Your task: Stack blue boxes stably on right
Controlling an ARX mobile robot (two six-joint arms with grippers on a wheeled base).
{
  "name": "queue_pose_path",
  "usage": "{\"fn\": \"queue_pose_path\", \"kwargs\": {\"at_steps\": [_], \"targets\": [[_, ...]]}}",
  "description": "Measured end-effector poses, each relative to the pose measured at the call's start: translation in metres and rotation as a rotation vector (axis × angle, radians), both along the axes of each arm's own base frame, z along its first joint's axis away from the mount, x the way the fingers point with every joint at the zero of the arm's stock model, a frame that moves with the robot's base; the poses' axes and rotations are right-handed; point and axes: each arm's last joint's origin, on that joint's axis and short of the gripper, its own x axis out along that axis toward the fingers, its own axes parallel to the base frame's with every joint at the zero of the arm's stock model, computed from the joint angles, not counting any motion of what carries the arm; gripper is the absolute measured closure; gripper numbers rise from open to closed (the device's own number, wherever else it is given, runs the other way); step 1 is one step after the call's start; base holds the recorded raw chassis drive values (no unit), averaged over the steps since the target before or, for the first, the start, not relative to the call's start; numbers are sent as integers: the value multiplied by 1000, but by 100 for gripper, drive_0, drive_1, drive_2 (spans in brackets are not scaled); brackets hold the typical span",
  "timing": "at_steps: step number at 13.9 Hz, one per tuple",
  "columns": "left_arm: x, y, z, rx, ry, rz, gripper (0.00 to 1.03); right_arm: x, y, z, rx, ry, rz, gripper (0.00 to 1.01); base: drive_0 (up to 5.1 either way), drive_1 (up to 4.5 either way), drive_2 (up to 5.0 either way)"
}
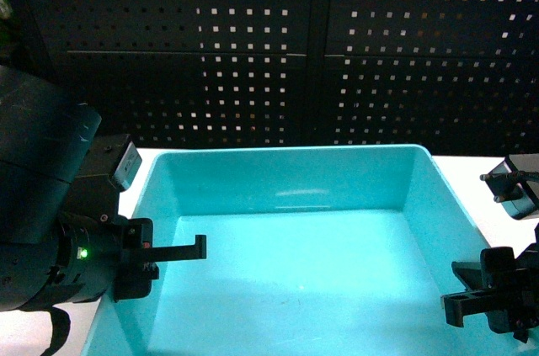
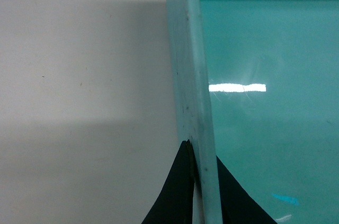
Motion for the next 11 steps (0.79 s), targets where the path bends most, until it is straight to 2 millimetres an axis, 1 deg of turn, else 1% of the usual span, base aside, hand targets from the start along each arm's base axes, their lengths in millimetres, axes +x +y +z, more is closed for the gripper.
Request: {"fn": "queue_pose_path", "kwargs": {"at_steps": [1, 3, 4, 6, 7, 8, 9, 10, 11], "targets": [[-2, 1, 0, 5, -17, 3, 101, -1, 0, 0, 2, -8, 0, 94, 0, 0, 0], [-2, 1, 7, 14, -52, -15, 101, -3, -4, 5, 5, -28, -13, 94, 0, 0, 0], [-2, 2, 17, 14, -85, -23, 101, -2, -6, 16, 10, -62, -17, 94, 0, 0, 0], [12, 3, 64, -6, -224, -38, 101, 13, -6, 58, 31, -179, -25, 94, 0, 0, 0], [18, 3, 83, -17, -279, -46, 101, 18, -7, 73, 40, -220, -26, 94, 0, 0, 0], [23, 2, 111, -28, -363, -56, 101, 27, -8, 107, 56, -310, -30, 94, 0, 0, 0], [22, 3, 132, -34, -432, -62, 101, 27, -8, 128, 64, -366, -31, 94, 0, 0, 0], [19, 3, 146, -34, -486, -66, 101, 26, -10, 140, 69, -406, -35, 94, 0, 0, 0], [16, 0, 148, -25, -514, -75, 101, 25, -12, 143, 75, -417, -35, 94, 0, 0, 0]]}}
